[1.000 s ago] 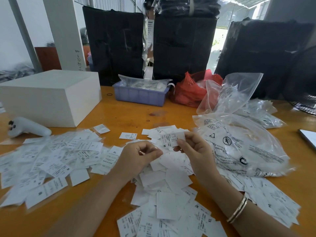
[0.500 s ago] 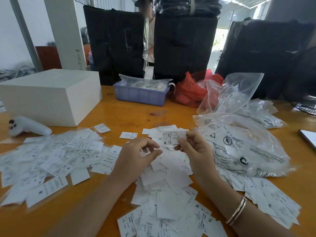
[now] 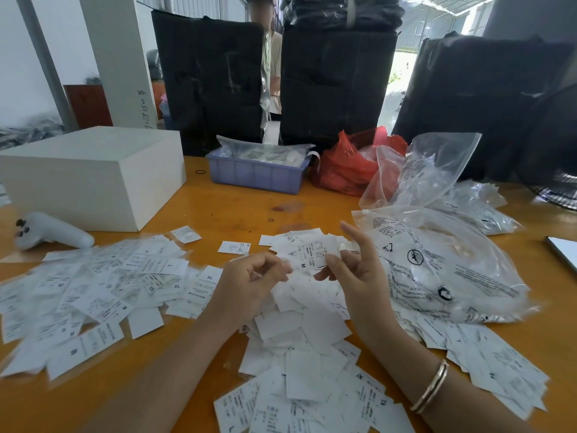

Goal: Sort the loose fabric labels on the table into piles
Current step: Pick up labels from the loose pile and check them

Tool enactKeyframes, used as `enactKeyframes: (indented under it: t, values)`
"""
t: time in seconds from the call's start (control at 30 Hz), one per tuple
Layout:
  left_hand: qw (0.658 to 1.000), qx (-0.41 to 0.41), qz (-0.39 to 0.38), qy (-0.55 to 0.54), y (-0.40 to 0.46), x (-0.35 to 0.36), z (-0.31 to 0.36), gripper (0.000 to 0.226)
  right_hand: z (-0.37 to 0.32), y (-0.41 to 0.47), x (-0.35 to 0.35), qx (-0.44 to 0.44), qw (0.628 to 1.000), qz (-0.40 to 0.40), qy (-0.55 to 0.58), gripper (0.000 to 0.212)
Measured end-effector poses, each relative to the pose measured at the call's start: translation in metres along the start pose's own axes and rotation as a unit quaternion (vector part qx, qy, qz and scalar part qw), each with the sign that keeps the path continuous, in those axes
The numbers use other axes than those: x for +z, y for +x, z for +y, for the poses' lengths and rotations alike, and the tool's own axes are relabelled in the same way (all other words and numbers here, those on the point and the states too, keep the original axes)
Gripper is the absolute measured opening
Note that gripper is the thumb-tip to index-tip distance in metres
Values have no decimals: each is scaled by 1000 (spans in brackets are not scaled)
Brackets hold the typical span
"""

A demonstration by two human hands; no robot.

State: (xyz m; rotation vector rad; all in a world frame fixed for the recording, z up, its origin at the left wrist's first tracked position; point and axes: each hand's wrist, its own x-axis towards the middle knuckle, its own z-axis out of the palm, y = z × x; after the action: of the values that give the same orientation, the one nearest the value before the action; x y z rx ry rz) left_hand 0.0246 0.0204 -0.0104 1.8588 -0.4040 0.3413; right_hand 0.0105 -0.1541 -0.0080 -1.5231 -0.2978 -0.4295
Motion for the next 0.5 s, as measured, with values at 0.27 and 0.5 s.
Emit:
enactKeyframes:
  t: [0.27, 0.5]
  values:
    - [999, 9, -37, -1, -1, 0, -2, 22, 2, 2, -1, -33, 998, 52, -18, 31]
    - [999, -1, -45, -20, -2, -1, -1, 32, -7, -2, 3, -57, 998, 2, -2, 37]
